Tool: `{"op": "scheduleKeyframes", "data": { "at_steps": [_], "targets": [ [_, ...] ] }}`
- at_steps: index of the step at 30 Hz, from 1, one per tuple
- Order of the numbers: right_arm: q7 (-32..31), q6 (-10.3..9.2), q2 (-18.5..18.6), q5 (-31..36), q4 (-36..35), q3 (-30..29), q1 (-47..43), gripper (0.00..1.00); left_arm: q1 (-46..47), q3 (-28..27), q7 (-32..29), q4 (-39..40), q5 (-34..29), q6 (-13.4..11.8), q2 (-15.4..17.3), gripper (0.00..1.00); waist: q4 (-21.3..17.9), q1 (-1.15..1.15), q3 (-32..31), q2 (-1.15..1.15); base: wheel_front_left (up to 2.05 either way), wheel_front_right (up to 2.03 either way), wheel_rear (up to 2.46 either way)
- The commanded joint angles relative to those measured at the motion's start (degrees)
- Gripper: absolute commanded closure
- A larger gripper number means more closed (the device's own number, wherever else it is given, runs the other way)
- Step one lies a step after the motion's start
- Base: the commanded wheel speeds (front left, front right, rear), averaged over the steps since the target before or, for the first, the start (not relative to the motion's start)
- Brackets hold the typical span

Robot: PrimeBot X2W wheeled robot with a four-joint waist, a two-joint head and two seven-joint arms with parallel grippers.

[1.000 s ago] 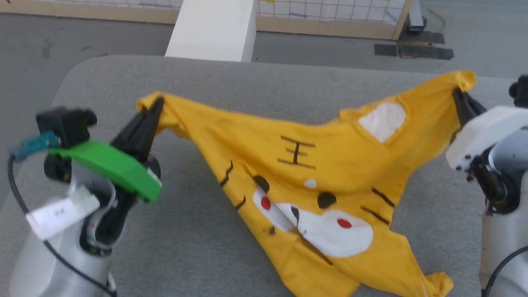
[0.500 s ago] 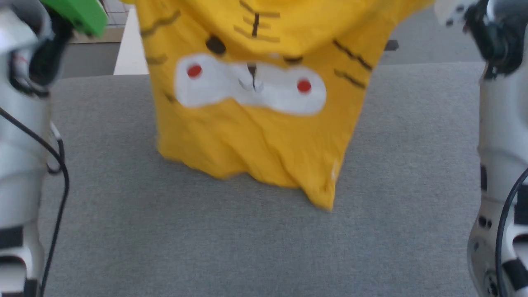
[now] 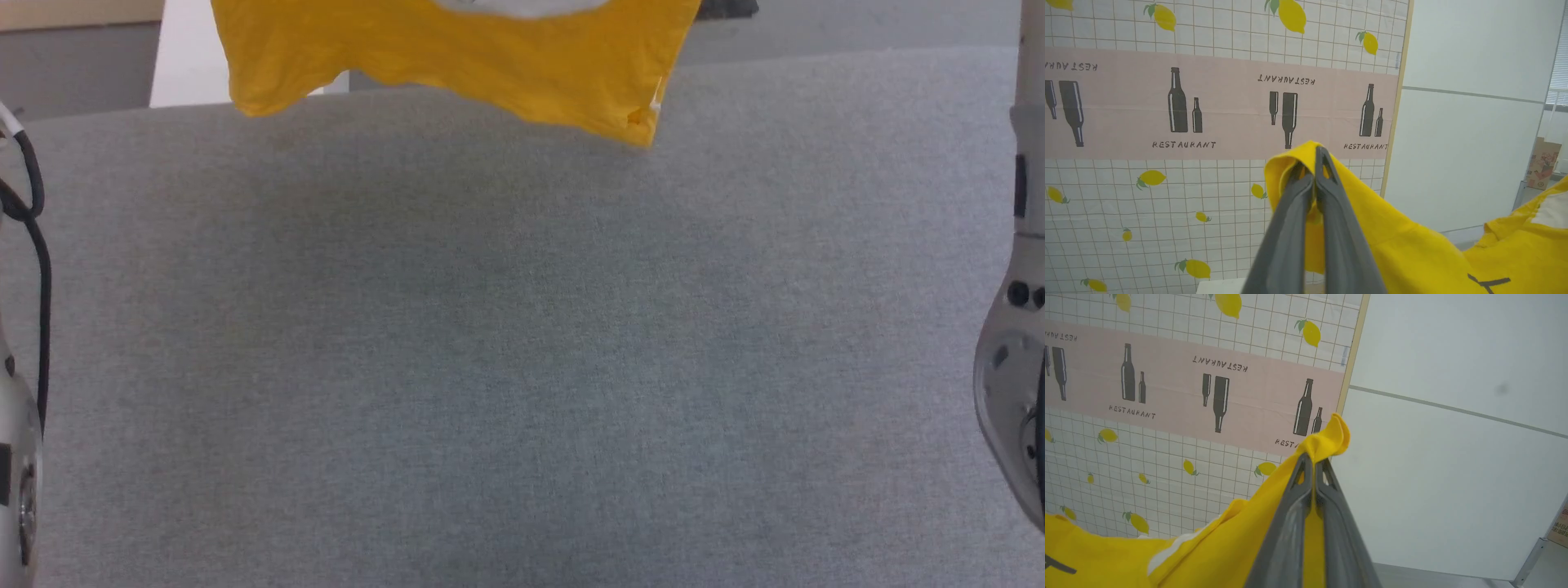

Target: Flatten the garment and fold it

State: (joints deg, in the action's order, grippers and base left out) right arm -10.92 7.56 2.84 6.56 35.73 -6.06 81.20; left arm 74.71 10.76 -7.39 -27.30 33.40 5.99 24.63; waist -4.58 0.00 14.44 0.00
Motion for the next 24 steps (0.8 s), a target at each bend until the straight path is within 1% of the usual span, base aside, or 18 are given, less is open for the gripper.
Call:
{"op": "scheduleKeyframes", "data": {
  "at_steps": [1, 5, 11, 18, 24],
  "targets": [
    [0.6, -0.08, 0.0, 0.7, 0.6, -0.2, 1.4, 1.00, 1.5, -0.1, 0.5, -0.4, 0.3, 0.3, 0.1, 1.00, -0.6, 0.00, 1.9, 0.00, 0.00, 0.00, 0.00],
    [1.1, -0.08, 0.0, 1.9, 2.0, -0.7, 3.7, 1.00, 3.4, 0.3, 1.0, -1.5, 1.1, 0.8, 0.5, 1.00, -0.8, 0.00, 5.0, 0.00, 0.00, 0.00, 0.00],
    [2.3, -0.08, 0.0, 3.8, 1.1, -1.4, 7.0, 1.00, 7.5, -0.3, 2.5, -1.6, 3.5, 1.2, 0.7, 1.00, -0.6, 0.00, 11.4, 0.00, 0.00, 0.00, 0.00],
    [4.5, -0.08, 0.0, 8.3, -4.8, -1.1, 10.4, 1.00, 12.1, -0.9, 7.6, 0.3, 5.8, 1.4, 1.9, 1.00, 0.7, 0.00, 20.5, 0.00, 0.00, 0.00, 0.00],
    [6.1, -0.08, 0.0, 12.1, -8.8, 1.1, 9.4, 1.00, 12.1, 1.2, 12.6, 1.0, 9.1, 1.5, 3.5, 1.00, 2.1, 0.00, 23.7, 0.00, 0.00, 0.00, 0.00]
  ]
}}
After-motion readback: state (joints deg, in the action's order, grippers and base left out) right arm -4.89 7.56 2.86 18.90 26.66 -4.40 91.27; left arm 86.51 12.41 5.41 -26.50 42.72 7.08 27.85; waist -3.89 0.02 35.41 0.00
